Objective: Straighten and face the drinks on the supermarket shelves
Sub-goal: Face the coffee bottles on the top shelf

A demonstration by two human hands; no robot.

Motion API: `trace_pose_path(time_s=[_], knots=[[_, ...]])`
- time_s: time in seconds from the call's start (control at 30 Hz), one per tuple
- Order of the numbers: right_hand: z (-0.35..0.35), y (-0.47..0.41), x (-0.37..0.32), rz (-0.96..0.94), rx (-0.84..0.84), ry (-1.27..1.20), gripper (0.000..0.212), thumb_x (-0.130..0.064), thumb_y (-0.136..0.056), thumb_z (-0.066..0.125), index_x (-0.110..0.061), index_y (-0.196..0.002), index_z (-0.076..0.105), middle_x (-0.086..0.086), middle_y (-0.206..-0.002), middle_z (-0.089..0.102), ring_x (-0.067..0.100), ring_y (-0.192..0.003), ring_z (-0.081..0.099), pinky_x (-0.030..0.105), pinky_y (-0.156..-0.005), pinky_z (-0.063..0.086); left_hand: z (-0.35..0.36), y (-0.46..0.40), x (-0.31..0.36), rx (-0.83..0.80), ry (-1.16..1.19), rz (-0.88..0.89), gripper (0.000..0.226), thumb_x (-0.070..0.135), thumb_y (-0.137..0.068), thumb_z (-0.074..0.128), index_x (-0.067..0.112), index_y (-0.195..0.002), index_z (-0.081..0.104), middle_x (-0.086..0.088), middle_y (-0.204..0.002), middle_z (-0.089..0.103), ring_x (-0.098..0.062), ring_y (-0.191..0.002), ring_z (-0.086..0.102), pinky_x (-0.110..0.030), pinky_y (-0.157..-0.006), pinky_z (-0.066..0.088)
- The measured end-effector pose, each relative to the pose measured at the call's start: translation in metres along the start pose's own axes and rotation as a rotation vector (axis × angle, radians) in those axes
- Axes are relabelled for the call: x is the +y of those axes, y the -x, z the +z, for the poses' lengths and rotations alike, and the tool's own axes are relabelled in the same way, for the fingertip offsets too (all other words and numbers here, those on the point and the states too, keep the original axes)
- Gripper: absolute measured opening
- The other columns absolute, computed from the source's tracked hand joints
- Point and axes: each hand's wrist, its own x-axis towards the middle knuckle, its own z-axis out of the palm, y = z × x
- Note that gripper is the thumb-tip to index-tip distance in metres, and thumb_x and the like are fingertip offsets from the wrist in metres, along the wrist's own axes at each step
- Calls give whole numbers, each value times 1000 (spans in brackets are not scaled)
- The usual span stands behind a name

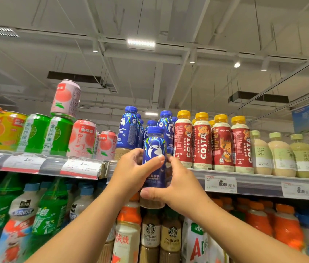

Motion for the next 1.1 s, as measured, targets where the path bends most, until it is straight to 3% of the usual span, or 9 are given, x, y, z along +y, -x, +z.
trace_pose_path(time_s=[0.2, 0.3, 0.4, 0.53, 0.63, 0.77, 0.83, 0.97, 1.1], knots=[[1, -3, 0, 5, 45, -63, 57, -36, -56, 87, -43, -100, 52, -20, -92, 69, -8, -80, 65, 14, -64, 51, -7, 0, 7, -141, -126, 35, 52, 49, -71, 74, 20, -113, 64, 2, -103, 74, -15, -97, 70, -47, -88, 55], [-7, -5, -7, -20, 87, -112, 57, -29, -62, 88, -36, -108, 56, -17, -94, 71, -5, -81, 67, 15, -65, 52, -29, 2, 13, -194, -510, 243, 65, 62, -82, 53, 23, -134, 53, 9, -126, 64, -6, -116, 59, -38, -98, 48], [-14, -20, -20, -39, 164, -135, 63, -29, -62, 89, -40, -111, 50, -16, -103, 69, -2, -88, 67, 24, -75, 57, -59, 3, 15, -20, -1058, 487, 59, 53, -86, 47, 14, -129, 58, -2, -126, 63, -20, -117, 57, -40, -97, 45], [-9, -54, -32, -1, 200, -187, 80, -21, -62, 90, -19, -126, 41, 3, -115, 66, 18, -99, 67, 46, -89, 54, -80, 12, 1, -33, -1399, 445, 51, 51, -85, 60, 17, -123, 60, -5, -114, 62, -28, -105, 57, -41, -92, 44], [1, -75, -33, 23, 209, -164, 79, -21, -64, 89, -20, -125, 39, 3, -111, 65, 17, -97, 67, 46, -89, 54, -85, 13, -6, -31, -1410, 453, 49, 54, -80, 66, 20, -116, 64, 0, -99, 62, -25, -92, 58, -39, -85, 44], [16, -88, -26, 71, 217, -98, 80, -25, -66, 87, -18, -130, 40, 2, -117, 65, 18, -101, 66, 44, -91, 53, -85, 8, -8, -20, -1387, 465, 46, 54, -77, 69, 21, -108, 64, 3, -95, 61, -25, -89, 59, -40, -83, 45], [20, -90, -23, 96, 234, -78, 69, -26, -69, 85, -18, -125, 45, 1, -117, 65, 16, -100, 65, 43, -91, 53, -86, 7, -11, -5, -1364, 485, 43, 54, -76, 69, 22, -105, 64, 4, -93, 60, -25, -86, 59, -40, -81, 44], [23, -89, -26, 120, 225, 70, 60, -38, -74, 79, -18, -122, 50, 0, -120, 63, 17, -103, 62, 39, -92, 51, -87, 6, -15, 15, -1328, 518, 49, 61, -77, 46, 22, -101, 65, 5, -89, 59, -24, -82, 59, -40, -76, 44], [26, -84, -32, 134, 259, 221, 64, -47, -78, 73, -19, -128, 45, 4, -125, 50, 20, -110, 54, 39, -93, 48, -86, 6, -15, 27, -1315, 507, 54, 62, -77, 41, 20, -100, 65, 4, -87, 59, -25, -81, 59, -40, -75, 44]])
